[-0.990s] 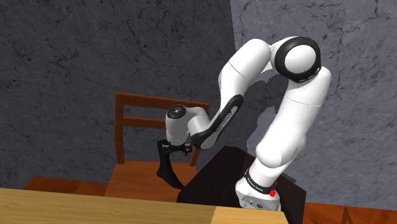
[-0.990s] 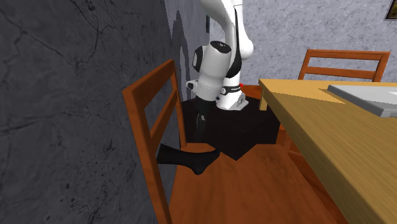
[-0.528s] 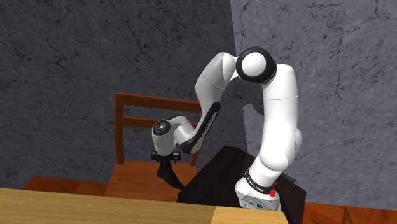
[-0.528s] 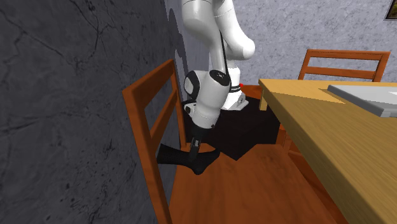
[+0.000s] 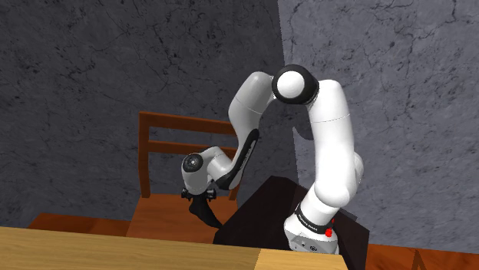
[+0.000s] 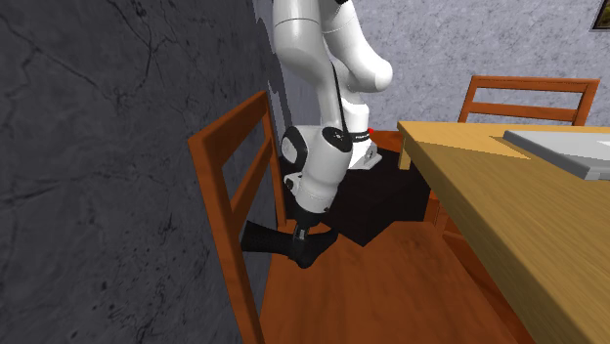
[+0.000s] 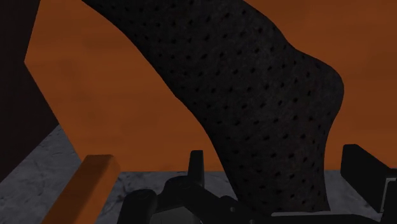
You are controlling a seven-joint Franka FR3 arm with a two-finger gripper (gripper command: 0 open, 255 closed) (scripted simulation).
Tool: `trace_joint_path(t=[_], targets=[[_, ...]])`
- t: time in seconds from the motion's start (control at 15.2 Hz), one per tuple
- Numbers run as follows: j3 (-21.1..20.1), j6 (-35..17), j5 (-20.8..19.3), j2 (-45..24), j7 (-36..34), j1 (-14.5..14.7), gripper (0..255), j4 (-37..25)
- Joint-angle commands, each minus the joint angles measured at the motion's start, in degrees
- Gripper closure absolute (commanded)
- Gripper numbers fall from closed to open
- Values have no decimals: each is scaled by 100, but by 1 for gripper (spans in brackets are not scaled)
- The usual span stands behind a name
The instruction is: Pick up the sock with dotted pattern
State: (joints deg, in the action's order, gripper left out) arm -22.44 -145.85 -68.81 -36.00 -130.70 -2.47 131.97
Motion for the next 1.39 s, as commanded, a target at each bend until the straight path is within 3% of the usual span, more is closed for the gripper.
trace_joint_path(t=[0.0, 0.59, 1.32], targets=[[22, -9, -36, -36, -28, 13, 255, -20], [16, -3, -28, -39, -25, 17, 255, -27], [-519, 196, 883, 916, 741, -386, 255, 444]])
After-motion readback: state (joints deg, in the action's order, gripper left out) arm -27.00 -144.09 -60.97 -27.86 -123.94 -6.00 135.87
